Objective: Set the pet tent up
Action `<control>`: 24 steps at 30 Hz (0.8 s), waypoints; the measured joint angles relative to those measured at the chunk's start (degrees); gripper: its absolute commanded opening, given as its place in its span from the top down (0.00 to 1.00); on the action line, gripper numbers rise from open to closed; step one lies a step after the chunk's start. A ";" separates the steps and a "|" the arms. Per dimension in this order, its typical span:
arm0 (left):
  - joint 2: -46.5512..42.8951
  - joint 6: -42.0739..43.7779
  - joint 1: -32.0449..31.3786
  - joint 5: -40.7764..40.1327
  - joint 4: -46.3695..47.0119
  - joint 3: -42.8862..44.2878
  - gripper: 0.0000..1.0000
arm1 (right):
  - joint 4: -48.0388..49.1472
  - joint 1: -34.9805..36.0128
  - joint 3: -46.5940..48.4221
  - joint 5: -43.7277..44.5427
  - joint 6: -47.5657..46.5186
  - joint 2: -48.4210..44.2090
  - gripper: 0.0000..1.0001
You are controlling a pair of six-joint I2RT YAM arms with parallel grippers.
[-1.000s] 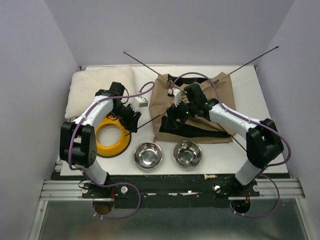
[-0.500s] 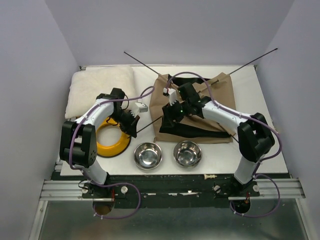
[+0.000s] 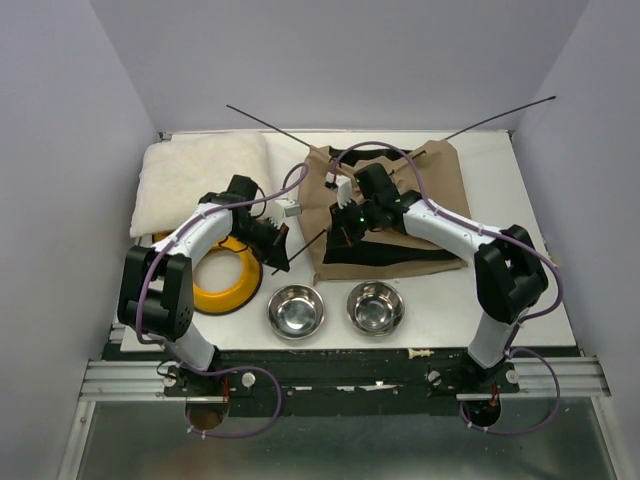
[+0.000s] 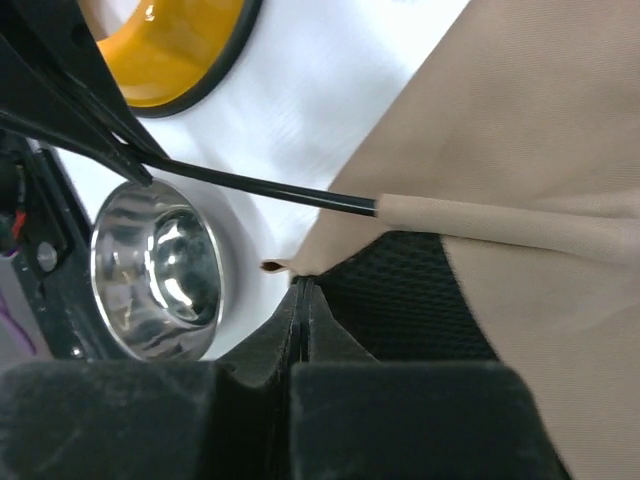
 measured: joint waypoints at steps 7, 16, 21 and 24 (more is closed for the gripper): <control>-4.24 3.39 0.00 0.52 -3.10 1.31 1.00 | 4.61 0.04 -2.89 -6.84 5.16 -4.55 0.73; -14.49 10.49 1.77 -2.29 -5.29 3.72 1.00 | 0.20 -0.79 2.12 -10.19 -9.60 -12.90 0.23; -19.56 12.74 2.01 -3.28 -2.29 3.08 1.00 | -6.16 -4.92 9.64 -6.16 -21.51 -14.51 0.12; -20.90 15.32 4.04 -3.28 -2.62 3.08 1.00 | -10.34 -10.54 16.59 -2.38 -27.06 -12.09 0.12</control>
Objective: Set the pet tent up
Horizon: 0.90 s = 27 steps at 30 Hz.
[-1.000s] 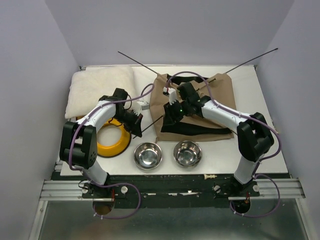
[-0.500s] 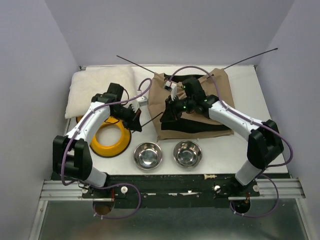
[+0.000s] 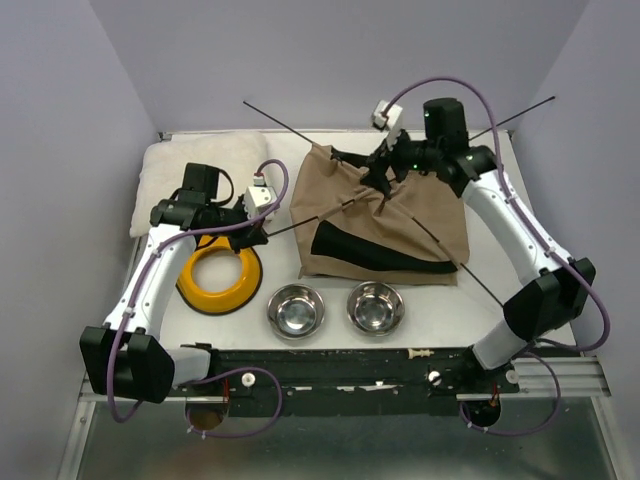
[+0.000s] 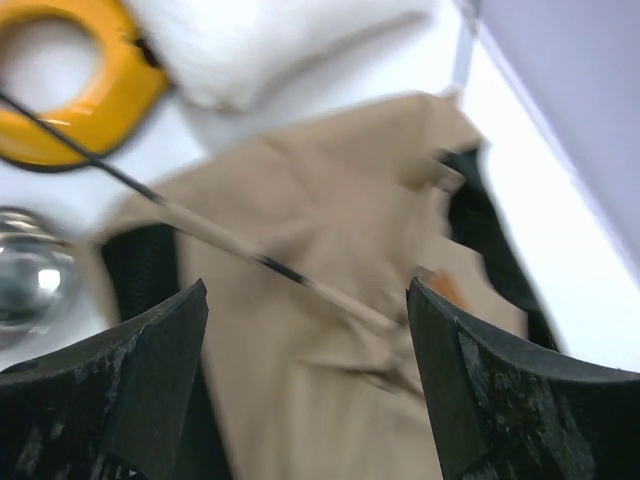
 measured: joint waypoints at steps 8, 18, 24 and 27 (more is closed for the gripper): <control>-0.13 5.38 4.07 0.11 -0.96 0.02 1.00 | -11.26 -14.40 6.40 9.11 -11.63 13.00 0.18; 0.11 5.33 4.24 0.13 0.50 -0.50 1.00 | -16.11 -12.22 6.08 7.30 -7.72 21.97 0.38; -0.17 4.33 5.33 0.15 1.60 -1.11 1.00 | -16.81 -11.30 7.19 1.86 -4.79 23.96 0.99; -2.32 3.61 6.51 0.09 2.40 -2.25 1.00 | -17.77 -9.33 7.96 -0.24 -2.23 24.13 0.99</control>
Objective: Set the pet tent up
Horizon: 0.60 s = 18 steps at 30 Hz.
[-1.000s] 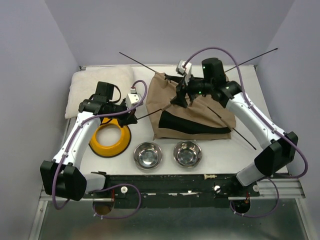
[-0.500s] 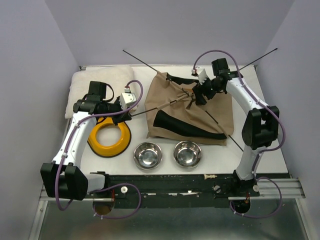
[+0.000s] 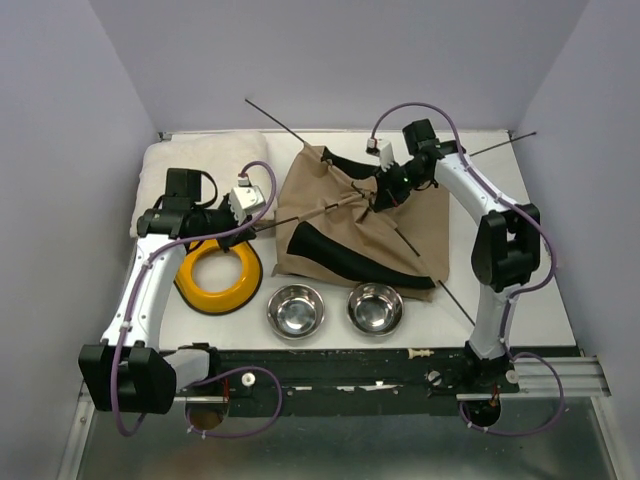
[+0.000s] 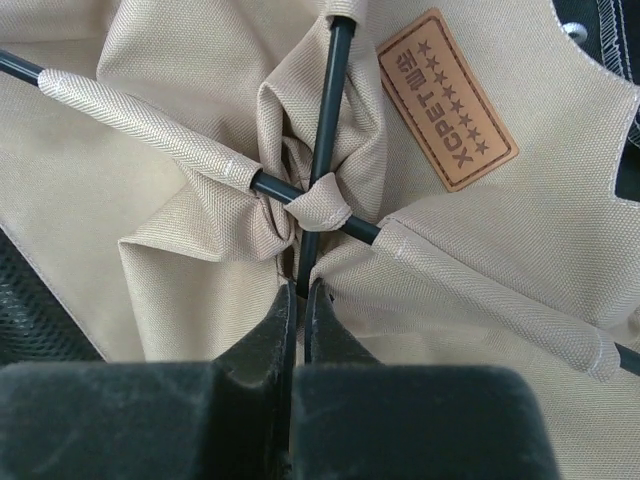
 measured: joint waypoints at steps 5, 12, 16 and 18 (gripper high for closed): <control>-5.66 0.04 1.29 -0.15 0.74 -0.50 1.00 | 0.66 1.88 -0.17 -3.37 6.80 -1.79 0.99; -9.25 -5.18 1.73 0.07 8.33 -1.53 1.00 | 9.60 1.66 -4.37 -5.99 12.11 -11.63 0.99; -8.74 -13.81 1.42 2.34 18.78 -5.60 1.00 | 13.16 0.33 -4.79 -8.70 12.66 -13.27 0.99; -7.41 -18.16 -0.22 2.49 23.28 -7.26 1.00 | 14.12 -0.11 -5.01 -9.60 12.52 -13.29 0.99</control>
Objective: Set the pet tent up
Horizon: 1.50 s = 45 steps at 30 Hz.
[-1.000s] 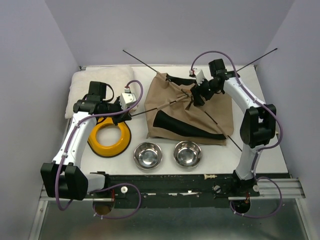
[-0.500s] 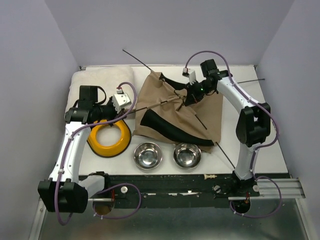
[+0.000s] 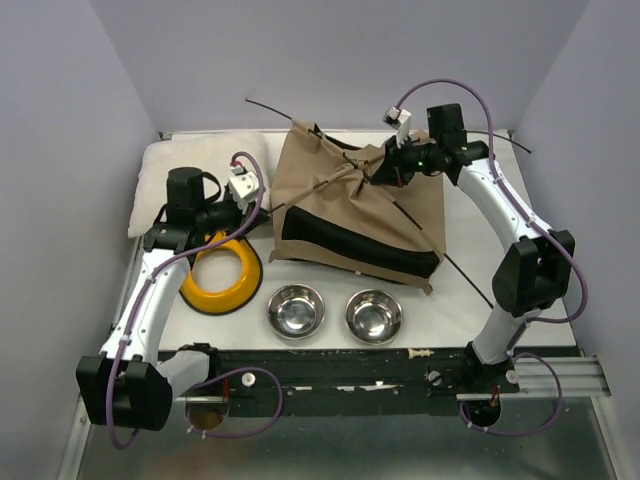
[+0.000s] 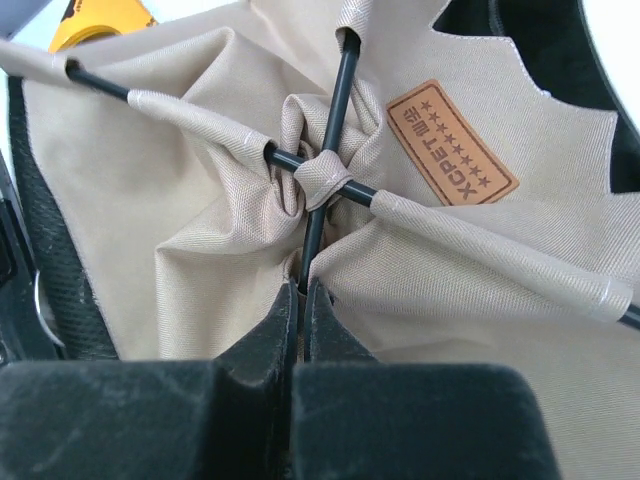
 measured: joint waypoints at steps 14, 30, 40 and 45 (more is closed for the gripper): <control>8.81 -2.73 -7.37 -0.35 8.35 -1.27 1.00 | -8.63 -0.15 6.23 1.25 -14.53 -0.68 0.20; 5.11 6.75 -6.32 -0.04 6.82 -3.06 1.00 | 4.24 12.50 -4.63 -14.49 -28.37 -14.75 0.20; -0.15 10.62 -7.13 2.21 8.81 -5.27 1.00 | 11.76 21.18 1.33 -17.62 -31.93 -0.44 0.42; -0.48 11.61 -7.91 2.58 9.40 -6.29 1.00 | 10.95 24.17 2.69 -16.24 -34.60 0.79 0.56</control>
